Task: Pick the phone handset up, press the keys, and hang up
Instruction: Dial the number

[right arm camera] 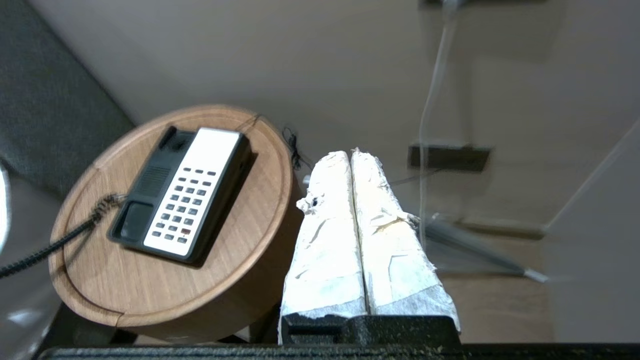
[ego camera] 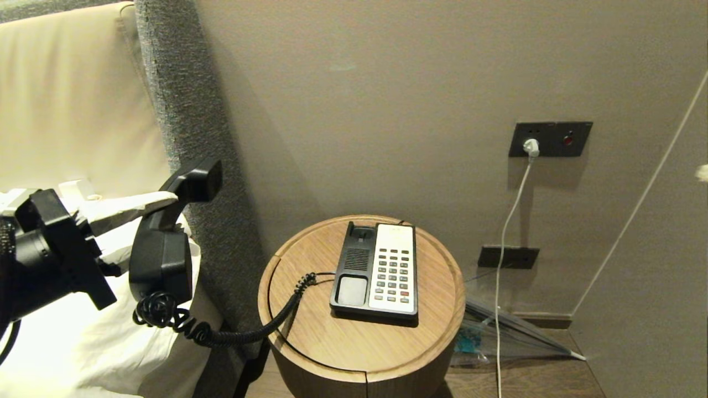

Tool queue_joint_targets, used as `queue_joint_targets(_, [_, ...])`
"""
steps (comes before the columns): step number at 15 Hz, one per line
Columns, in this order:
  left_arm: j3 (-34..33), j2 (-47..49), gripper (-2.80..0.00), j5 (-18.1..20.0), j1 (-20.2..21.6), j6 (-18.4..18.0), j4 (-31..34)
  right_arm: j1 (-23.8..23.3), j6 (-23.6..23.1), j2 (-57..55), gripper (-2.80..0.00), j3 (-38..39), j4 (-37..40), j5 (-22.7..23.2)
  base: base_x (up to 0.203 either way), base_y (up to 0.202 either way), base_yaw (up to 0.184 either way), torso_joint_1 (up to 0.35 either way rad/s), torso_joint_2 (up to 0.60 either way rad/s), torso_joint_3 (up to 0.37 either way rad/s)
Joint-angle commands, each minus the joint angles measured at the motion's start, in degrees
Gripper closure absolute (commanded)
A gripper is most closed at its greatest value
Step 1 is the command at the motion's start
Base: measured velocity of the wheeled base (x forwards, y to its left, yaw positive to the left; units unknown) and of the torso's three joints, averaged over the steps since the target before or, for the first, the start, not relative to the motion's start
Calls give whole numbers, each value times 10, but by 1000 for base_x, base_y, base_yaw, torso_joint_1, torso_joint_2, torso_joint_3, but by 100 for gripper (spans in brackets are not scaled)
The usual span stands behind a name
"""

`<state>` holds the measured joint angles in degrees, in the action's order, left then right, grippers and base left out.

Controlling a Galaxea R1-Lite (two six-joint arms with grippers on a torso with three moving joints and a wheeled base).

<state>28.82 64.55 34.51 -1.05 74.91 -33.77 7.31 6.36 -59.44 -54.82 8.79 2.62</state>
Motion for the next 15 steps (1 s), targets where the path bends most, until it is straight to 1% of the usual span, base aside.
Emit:
queue_joint_targets(1, [-13,6,0,1,-1,-3,-15,90,9,-147,0,-38,-20,-61,0,0,0,0,0,0])
queue_joint_targets(3, [-26,14,0,0,0,-17,-36,147,14,-221,0,-76,-47,-100,0,0,0,0,0,0])
queue_joint_targets(5, [-29,23,0,0,0,-19,-40,209,17,-295,0,-125,-74,-153,0,0,0,0,0,0])
queue_joint_targets(6, [-32,24,0,0,0,-19,-42,234,20,-328,0,-157,-83,-172,0,0,0,0,0,0])
queue_joint_targets(8, [-32,18,0,1,0,-19,-43,272,32,-378,0,-182,-93,-203,0,0,0,0,0,0])
queue_joint_targets(10, [-30,24,0,1,0,-20,-43,284,37,-420,0,-186,-109,-228,0,0,0,0,0,0])
queue_joint_targets(15, [-24,30,0,5,-1,-20,-44,300,38,-496,0,-191,-154,-235,0,0,0,0,0,0])
